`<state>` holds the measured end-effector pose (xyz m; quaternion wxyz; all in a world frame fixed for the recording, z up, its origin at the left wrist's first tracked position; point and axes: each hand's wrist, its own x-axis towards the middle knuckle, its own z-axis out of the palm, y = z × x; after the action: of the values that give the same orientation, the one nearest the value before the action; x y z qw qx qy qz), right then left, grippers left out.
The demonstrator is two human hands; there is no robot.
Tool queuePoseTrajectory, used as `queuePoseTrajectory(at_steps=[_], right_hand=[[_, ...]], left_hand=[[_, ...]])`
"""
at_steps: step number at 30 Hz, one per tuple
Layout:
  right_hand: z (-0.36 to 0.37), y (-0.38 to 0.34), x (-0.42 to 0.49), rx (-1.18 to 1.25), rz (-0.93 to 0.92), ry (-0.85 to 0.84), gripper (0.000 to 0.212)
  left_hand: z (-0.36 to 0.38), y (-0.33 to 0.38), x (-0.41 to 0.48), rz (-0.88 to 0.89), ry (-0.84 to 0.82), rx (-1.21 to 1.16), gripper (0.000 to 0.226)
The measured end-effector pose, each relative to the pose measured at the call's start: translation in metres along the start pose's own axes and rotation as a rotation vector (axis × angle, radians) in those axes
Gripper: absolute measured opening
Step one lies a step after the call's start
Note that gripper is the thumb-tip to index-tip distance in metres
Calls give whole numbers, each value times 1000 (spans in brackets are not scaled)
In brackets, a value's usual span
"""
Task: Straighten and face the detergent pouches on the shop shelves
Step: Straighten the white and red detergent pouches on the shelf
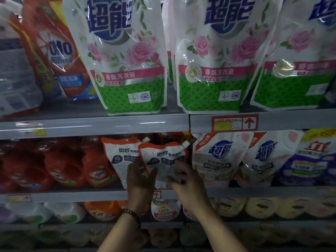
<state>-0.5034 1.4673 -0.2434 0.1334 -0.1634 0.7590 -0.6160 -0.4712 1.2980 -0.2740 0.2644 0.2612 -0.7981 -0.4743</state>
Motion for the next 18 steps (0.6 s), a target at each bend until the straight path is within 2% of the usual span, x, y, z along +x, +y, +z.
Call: queuePoseTrajectory(at_steps=[5,11,15,18], right_hand=[[11,-1,-2,-27,9,75,47],[29,-6,-10,-86,33,161,65],[34,-9,-13,-151,0,276,52],[41,-6,-13,-184,-24,291,57]], left_hand=[[-8,-8,12,27,4,15,39],[-11,-7,3,72,-45,-44,31],[-21,-2,22,110,-103,204,32],[-23,-4,29,81,-213,267,34]])
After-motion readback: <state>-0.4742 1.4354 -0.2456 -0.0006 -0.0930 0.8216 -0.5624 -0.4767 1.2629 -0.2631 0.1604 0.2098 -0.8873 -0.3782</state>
